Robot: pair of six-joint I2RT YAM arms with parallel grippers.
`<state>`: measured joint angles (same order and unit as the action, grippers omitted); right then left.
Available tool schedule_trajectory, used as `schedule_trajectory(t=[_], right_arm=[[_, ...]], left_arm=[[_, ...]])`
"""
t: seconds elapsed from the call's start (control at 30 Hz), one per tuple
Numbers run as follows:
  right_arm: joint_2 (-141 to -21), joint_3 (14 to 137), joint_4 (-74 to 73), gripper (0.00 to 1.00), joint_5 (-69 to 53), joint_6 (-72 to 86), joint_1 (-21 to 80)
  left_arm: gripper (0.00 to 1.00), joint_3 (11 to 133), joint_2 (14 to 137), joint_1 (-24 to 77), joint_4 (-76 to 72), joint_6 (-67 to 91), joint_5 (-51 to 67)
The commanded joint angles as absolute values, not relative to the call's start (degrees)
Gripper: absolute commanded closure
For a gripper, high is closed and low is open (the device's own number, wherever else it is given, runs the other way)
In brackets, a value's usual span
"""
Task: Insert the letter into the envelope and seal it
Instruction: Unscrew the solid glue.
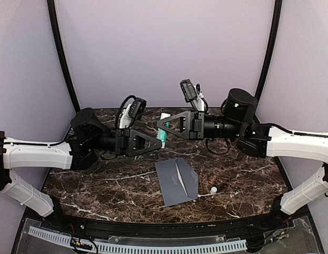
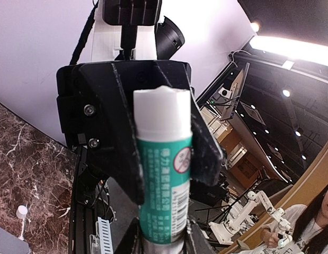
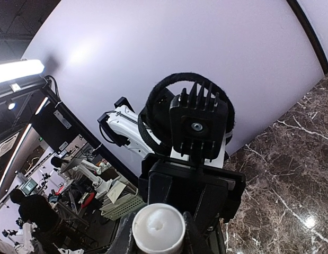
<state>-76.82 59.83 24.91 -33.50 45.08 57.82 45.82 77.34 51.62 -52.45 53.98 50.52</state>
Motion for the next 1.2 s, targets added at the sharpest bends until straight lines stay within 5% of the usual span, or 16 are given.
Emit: schedule_trajectory(t=[0.0,0.57,0.83,1.17], right_arm=[[-75.33,59.08,27.03,0.91,-29.54,46.18,58.41],[-80.01,68.9,1.8,0.99,-13.0,40.53,60.8],[-86.69,76.09,-11.19,1.0,3.2,43.65,64.52],[-94.31,84.21,-18.74,0.99,7.29,44.1,66.86]], left_arm=[[1.0,46.88,76.4,51.41,-51.85,51.89,49.44],[1.0,51.13,72.8,51.5,-19.11,35.96,26.85],[1.0,50.53,73.1,51.56,-13.64,36.46,17.7],[1.0,48.54,73.84,51.59,-14.12,37.84,16.77]])
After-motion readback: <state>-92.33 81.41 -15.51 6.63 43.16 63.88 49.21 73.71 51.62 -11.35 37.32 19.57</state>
